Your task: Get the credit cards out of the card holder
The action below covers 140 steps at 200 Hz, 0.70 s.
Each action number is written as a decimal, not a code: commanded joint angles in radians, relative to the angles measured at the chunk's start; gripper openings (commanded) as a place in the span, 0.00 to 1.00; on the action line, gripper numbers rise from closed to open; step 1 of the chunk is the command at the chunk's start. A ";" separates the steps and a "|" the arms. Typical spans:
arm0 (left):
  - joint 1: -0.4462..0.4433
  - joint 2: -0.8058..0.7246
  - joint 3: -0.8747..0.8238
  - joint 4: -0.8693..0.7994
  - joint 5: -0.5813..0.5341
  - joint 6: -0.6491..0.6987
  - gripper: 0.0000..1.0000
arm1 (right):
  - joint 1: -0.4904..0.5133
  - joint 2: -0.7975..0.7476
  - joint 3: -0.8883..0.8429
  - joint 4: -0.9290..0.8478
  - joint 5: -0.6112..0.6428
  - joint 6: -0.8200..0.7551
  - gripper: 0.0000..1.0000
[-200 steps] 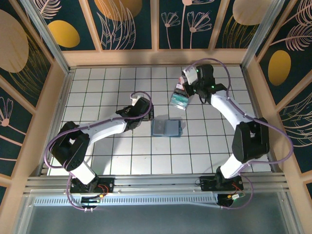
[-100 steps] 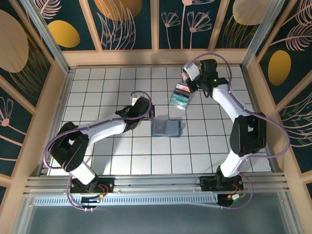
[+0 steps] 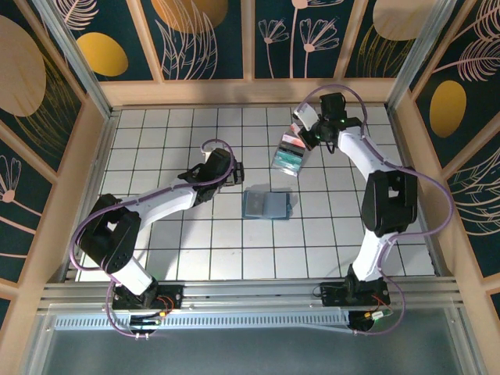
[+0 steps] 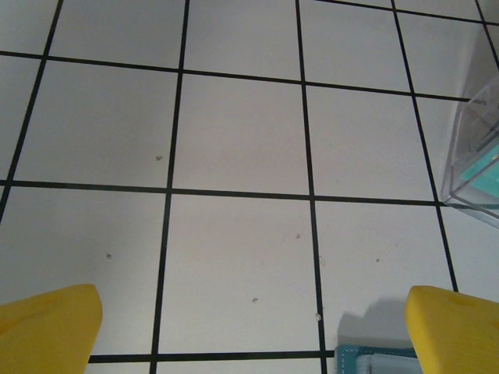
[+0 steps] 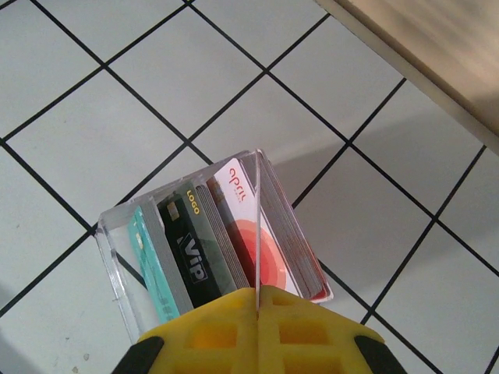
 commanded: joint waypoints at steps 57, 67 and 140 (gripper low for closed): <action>0.020 0.006 0.012 0.031 0.012 -0.013 0.99 | 0.006 0.090 0.109 -0.098 0.013 -0.079 0.00; 0.020 0.006 0.012 0.031 0.012 -0.013 0.99 | 0.007 0.096 0.111 -0.096 0.014 -0.078 0.00; 0.032 -0.009 0.005 0.036 0.021 -0.011 0.99 | 0.025 0.173 0.166 -0.116 0.041 -0.080 0.00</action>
